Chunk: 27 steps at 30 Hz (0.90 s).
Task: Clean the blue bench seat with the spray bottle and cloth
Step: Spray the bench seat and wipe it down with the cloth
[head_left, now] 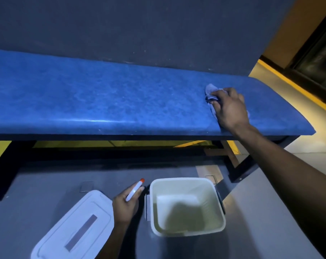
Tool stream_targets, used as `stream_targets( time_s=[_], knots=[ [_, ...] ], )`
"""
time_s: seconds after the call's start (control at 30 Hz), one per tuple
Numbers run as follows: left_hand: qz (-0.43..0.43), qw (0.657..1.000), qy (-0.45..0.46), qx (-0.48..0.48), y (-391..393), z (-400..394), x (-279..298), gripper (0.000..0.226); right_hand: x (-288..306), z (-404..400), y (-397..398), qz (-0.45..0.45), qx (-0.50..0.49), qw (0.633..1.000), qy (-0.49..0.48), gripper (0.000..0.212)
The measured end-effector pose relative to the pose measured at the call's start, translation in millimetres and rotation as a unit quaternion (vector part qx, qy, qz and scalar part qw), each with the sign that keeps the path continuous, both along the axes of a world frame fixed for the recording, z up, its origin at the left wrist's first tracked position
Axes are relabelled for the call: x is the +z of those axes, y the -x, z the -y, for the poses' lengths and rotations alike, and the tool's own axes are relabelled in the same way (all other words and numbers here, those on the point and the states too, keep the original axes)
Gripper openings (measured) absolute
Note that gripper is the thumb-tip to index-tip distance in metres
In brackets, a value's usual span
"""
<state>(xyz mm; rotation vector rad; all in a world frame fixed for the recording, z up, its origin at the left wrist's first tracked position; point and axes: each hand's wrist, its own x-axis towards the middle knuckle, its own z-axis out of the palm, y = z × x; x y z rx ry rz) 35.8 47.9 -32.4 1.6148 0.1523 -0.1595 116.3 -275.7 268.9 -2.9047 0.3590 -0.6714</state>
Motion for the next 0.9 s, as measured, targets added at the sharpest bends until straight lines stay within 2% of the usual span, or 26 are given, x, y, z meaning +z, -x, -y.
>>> stream_targets(
  time_s=[0.23, 0.43, 0.6, 0.67, 0.73, 0.83, 0.9],
  knots=[
    [0.02, 1.0, 0.012, -0.011, 0, 15, 14, 0.025, 1, 0, 0, -0.01, -0.013, 1.0, 0.001, 0.031],
    [0.042, 0.995, -0.079, -0.045, 20, 1, 2, 0.026, 1, 0, 1, -0.013, -0.013, 1.0, 0.004, 0.031],
    [0.118, 0.983, -0.118, -0.082, 19, -21, 44, 0.043, 0, 0, 1, -0.012, -0.013, 1.0, 0.006, 0.031],
    [0.208, 0.96, -0.178, -0.063, 12, -34, 75, 0.03, -1, 1, 1, -0.008, -0.01, 1.0, 0.002, 0.031],
    [0.332, 0.921, -0.203, -0.027, -1, -43, 115, 0.029, -2, 2, 0, -0.006, -0.01, 1.0, -0.004, 0.03],
    [0.515, 0.822, -0.23, 0.074, -34, -59, 206, 0.019, -2, 1, 2, 0.006, 0.003, 1.0, -0.007, 0.028],
    [0.544, 0.771, -0.305, 0.129, -63, -79, 263, 0.019, -4, 4, 2, 0.008, 0.003, 1.0, -0.015, 0.026]
  ],
)
